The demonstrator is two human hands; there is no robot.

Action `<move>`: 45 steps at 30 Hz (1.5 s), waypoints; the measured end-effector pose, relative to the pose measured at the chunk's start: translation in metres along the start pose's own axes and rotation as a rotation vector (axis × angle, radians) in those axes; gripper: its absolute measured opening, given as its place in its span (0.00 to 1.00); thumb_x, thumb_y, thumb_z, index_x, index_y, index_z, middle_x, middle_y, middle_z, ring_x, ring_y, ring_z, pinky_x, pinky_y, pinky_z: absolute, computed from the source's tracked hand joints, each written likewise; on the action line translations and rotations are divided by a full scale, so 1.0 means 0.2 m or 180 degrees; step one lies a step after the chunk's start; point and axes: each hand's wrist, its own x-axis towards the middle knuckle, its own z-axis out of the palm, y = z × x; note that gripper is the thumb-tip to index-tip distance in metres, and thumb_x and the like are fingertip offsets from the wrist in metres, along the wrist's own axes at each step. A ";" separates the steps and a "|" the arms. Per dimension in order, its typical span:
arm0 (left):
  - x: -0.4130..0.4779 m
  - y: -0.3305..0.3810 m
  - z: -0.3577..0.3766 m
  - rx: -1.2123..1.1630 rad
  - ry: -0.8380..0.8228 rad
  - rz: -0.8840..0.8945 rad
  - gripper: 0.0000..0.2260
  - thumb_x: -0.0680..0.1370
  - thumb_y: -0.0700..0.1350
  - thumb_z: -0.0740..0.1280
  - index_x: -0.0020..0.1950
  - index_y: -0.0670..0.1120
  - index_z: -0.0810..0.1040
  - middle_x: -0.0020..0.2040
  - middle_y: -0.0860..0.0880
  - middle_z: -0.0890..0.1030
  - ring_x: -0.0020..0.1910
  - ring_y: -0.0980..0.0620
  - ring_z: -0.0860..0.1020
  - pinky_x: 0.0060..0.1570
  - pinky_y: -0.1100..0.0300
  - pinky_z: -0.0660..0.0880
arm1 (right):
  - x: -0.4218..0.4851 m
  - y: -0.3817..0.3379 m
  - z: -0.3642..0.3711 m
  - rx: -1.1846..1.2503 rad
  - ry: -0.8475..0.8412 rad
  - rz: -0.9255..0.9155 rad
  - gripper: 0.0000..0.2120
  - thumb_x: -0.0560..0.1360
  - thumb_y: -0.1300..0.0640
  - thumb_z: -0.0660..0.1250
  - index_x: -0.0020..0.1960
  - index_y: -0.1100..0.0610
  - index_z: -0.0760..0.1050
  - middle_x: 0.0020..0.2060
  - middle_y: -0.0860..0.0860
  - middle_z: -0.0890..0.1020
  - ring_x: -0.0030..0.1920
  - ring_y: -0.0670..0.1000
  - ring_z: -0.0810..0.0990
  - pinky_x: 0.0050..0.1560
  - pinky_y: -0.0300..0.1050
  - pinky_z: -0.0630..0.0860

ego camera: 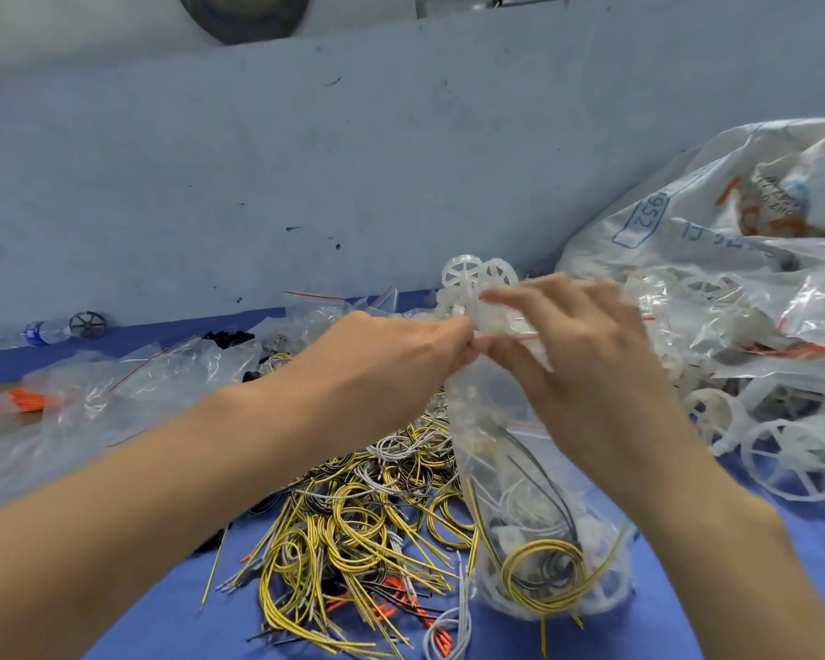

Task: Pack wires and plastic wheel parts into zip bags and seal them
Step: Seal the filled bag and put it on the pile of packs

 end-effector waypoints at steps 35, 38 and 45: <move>-0.06 -0.04 -0.02 -0.0029 0.0296 0.0167 0.05 0.76 0.37 0.67 0.46 0.47 0.74 0.30 0.58 0.65 0.19 0.55 0.60 0.19 0.64 0.54 | -0.07 0.34 -0.14 -0.0372 0.0236 0.0175 0.12 0.77 0.49 0.66 0.47 0.56 0.84 0.42 0.52 0.85 0.45 0.62 0.77 0.52 0.62 0.74; -0.06 -0.05 -0.01 0.0012 0.0305 0.0130 0.05 0.77 0.38 0.67 0.45 0.47 0.74 0.29 0.57 0.68 0.18 0.53 0.61 0.18 0.64 0.55 | -0.08 0.37 -0.15 -0.0230 0.0276 0.0317 0.08 0.76 0.53 0.69 0.47 0.56 0.84 0.43 0.51 0.85 0.46 0.61 0.77 0.53 0.62 0.74; -0.06 -0.06 -0.04 0.0013 0.0250 0.0082 0.05 0.78 0.42 0.59 0.46 0.47 0.74 0.30 0.54 0.76 0.17 0.50 0.66 0.17 0.60 0.60 | -0.08 0.41 -0.17 0.1191 0.0300 0.0950 0.03 0.75 0.54 0.72 0.45 0.47 0.83 0.38 0.43 0.83 0.41 0.48 0.79 0.45 0.47 0.75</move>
